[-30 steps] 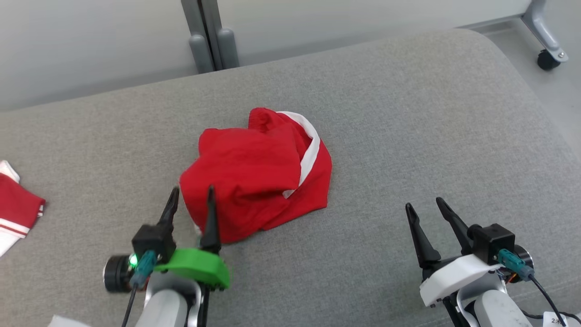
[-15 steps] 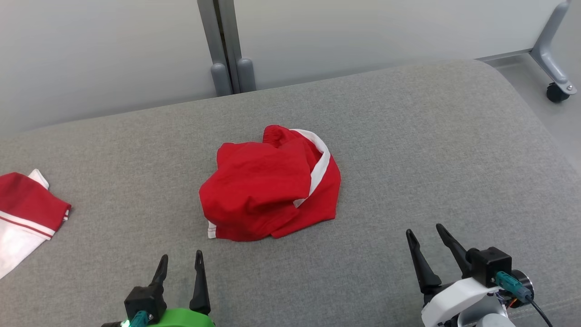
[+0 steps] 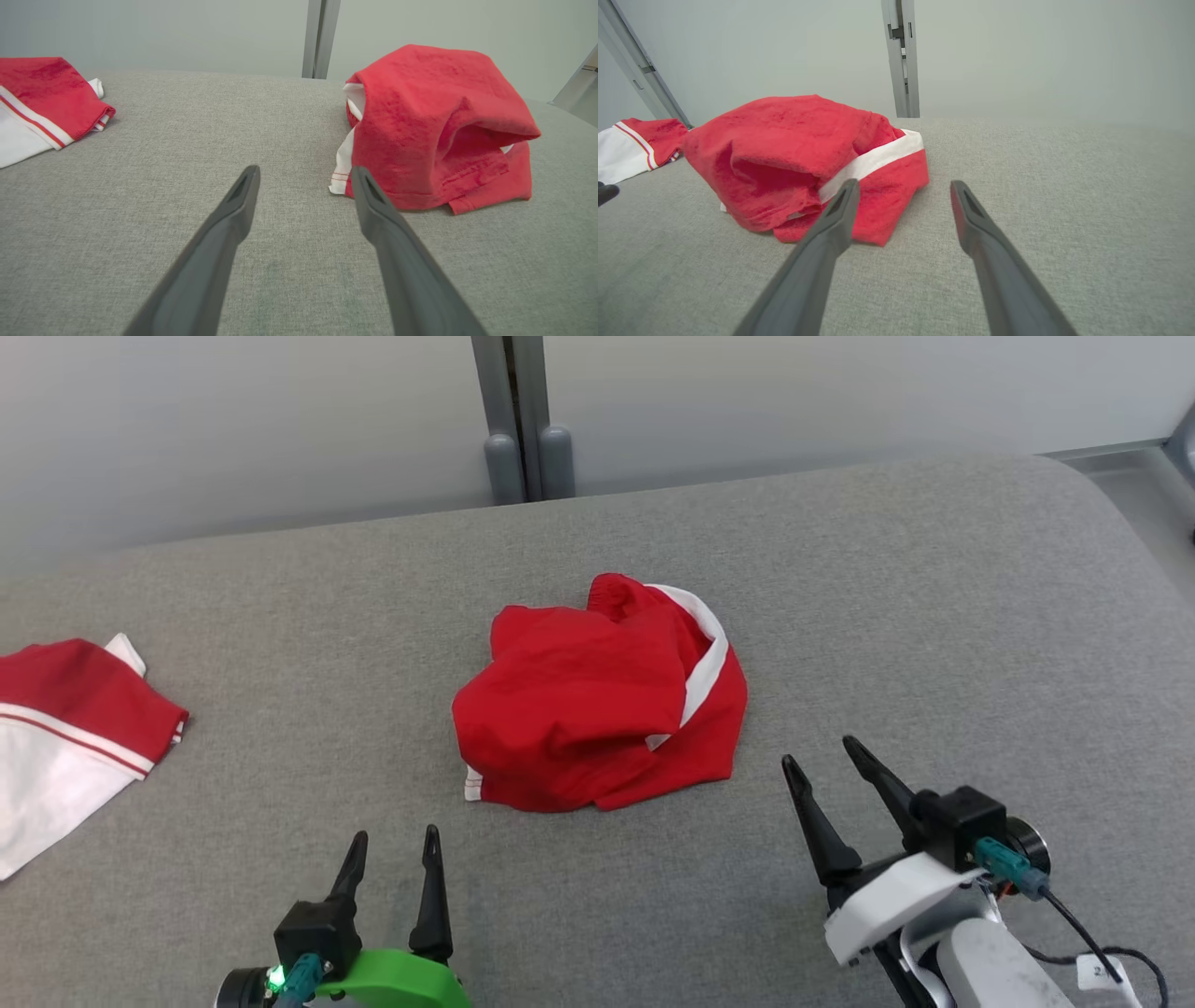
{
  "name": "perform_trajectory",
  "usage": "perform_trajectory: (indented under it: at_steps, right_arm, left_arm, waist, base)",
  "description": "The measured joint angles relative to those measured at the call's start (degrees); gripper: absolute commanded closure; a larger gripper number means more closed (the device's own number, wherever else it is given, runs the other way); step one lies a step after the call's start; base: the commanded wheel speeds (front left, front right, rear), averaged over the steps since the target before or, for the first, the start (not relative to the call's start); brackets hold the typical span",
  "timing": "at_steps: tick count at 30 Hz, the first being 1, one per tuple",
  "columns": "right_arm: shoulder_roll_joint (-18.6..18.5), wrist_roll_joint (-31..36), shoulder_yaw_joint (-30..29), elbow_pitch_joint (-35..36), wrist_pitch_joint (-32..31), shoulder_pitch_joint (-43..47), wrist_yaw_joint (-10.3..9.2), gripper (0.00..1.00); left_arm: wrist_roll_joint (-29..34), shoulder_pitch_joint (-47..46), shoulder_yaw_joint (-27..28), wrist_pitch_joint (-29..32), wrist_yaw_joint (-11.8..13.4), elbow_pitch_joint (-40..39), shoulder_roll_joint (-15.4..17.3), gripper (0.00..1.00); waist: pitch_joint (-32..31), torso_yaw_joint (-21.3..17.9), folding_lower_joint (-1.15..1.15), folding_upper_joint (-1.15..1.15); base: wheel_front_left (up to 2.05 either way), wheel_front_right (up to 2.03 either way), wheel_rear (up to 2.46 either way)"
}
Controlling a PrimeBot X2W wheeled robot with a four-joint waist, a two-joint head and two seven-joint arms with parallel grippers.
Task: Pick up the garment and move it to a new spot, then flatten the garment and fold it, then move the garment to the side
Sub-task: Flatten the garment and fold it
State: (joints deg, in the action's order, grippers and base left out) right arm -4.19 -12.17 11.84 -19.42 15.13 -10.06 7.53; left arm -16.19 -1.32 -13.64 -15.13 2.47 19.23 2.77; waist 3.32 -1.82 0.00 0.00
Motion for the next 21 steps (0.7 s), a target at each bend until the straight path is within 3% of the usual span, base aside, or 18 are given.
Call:
perform_trajectory:
  at_steps: [6,11,21]
  right_arm:
    - [-0.4,-0.3,3.2,-3.0,0.0,-7.3,0.00,0.00]
    - [0.0,0.6,-0.2,-11.5,0.0,-12.8,0.00,0.00]
    - [1.1,-6.5,-4.3,-20.2,0.0,-18.0,0.00,0.00]
  left_arm:
    - [-0.3,-1.5,-1.4,0.0,0.2,-0.1,0.0,0.00]
    - [-0.5,-3.4,-2.9,0.0,0.4,-0.1,0.0,0.00]
    - [-1.1,-6.2,-4.8,0.0,1.2,-0.7,0.0,0.00]
  waist:
    - [2.5,2.4,0.00,0.00]
    - [5.2,5.0,0.00,0.00]
    - [9.8,8.7,0.00,0.00]
  base:
    - [0.00,0.00,0.00]
    - [0.00,0.00,0.00]
    - [0.00,0.00,0.00]
